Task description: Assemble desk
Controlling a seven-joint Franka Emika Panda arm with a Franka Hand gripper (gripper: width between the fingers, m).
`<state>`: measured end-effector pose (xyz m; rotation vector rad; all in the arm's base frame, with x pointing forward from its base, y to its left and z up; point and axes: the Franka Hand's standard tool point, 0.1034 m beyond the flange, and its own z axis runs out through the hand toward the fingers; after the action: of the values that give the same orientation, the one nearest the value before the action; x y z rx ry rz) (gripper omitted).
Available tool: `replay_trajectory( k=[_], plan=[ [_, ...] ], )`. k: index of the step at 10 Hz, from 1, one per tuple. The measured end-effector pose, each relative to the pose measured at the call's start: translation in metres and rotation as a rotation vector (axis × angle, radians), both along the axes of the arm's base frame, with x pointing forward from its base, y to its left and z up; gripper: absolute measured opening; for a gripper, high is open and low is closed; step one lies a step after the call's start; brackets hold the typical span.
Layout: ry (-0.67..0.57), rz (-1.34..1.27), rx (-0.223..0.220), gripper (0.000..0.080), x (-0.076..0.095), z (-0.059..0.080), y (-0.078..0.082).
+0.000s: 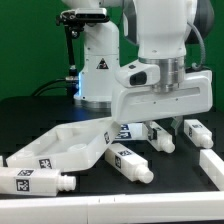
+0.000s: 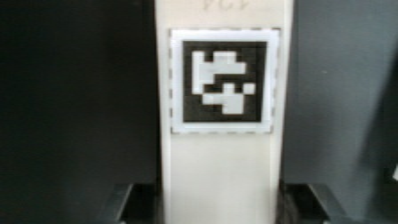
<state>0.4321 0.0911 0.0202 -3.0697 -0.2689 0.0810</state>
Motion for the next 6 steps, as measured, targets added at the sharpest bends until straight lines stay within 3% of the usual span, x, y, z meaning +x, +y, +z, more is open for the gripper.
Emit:
replay_trajectory(
  k=[1, 4, 6],
  plan=[
    [0.001, -0.009, 0.0, 0.0282, 0.0, 0.0, 0.0],
    [0.014, -0.046, 0.01, 0.0282, -0.022, -0.001, 0.024],
    [-0.011, -0.047, 0.011, 0.0284, -0.023, -0.001, 0.03]
  ],
)
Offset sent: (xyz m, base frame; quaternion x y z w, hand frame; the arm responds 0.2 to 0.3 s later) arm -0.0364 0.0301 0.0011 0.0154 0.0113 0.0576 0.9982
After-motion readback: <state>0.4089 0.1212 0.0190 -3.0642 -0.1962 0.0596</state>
